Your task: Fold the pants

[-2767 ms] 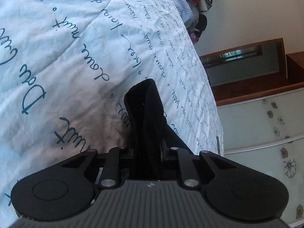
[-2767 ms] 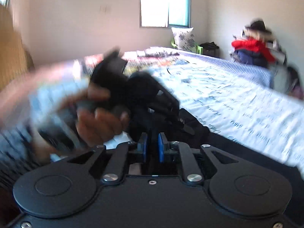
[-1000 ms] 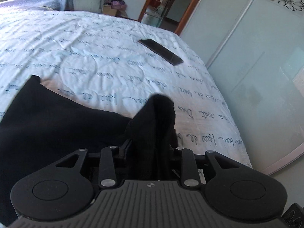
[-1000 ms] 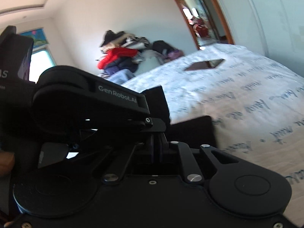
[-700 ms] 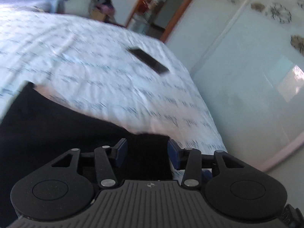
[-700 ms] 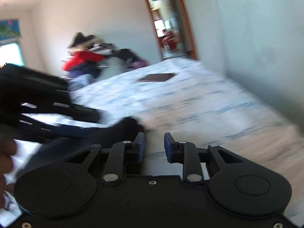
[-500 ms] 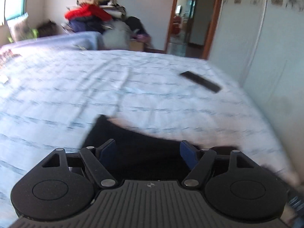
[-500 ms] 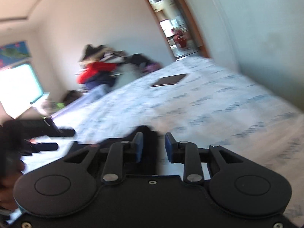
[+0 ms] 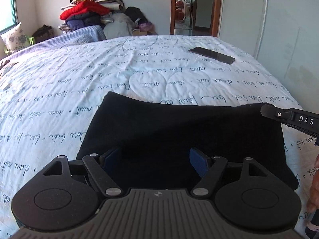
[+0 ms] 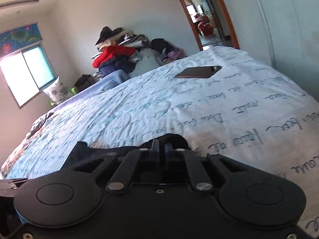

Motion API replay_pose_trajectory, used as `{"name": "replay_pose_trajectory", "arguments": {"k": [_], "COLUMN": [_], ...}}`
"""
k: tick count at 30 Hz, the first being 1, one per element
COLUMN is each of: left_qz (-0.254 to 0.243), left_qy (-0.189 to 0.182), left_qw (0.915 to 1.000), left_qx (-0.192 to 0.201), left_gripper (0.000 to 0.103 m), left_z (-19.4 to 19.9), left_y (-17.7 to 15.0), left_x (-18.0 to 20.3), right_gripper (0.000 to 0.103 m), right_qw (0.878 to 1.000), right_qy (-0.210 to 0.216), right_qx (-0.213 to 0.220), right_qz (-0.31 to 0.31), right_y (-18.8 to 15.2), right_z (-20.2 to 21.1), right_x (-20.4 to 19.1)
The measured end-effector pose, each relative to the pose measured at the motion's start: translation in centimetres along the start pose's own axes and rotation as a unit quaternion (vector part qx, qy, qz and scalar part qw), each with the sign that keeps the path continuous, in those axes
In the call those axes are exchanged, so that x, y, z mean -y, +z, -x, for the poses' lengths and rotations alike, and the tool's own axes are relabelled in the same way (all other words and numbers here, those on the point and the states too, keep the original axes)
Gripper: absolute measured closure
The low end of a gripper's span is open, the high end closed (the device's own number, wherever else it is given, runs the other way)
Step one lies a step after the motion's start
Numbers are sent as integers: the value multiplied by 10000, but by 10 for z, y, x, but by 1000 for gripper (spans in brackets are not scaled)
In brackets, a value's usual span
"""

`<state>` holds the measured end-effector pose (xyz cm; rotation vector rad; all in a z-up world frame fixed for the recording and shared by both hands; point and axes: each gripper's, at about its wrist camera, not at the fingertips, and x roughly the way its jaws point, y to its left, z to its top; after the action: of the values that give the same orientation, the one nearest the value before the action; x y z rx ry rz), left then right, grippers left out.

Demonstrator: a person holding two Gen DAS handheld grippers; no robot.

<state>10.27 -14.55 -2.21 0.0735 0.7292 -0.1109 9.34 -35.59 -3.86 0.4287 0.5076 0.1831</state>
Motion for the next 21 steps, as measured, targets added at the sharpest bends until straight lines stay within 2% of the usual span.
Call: {"name": "replay_pose_trajectory", "arguments": {"k": [2,4,7,9,12,16,20,21], "left_qz": [-112,-202,-247,-239,-222,-280,-477,-458], "left_qy": [21,0,-104,-130,-229,-242,-218,-235], "left_qw": [9999,9996,9996,9996,9995,9993,9986,9987], "left_qx": [-66,-171,-24,57,-24,-78,-11,-20], "left_gripper": [22,22,21,20,20,20,19,19], "left_z": [-5,-6,3,6,1,-3,-1,-2], "left_y": [0,-2,-6,-6,-6,-11,-13,-13], "left_x": [6,9,9,8,12,21,25,25], "right_gripper": [94,81,81,81,79,60,57,64], "right_qw": [9996,9998,9995,9997,9993,9982,9974,9959], "right_qy": [-17,-157,-231,9,370,151,60,-17], "right_qx": [-264,-147,197,224,-73,-409,-450,-427], "right_qz": [-66,19,87,-29,42,403,563,794], "right_y": [-4,-7,-10,-15,-30,-53,-64,-65], "right_z": [-9,3,44,69,87,87,86,87], "right_x": [4,2,1,2,-5,-20,-27,-31]}}
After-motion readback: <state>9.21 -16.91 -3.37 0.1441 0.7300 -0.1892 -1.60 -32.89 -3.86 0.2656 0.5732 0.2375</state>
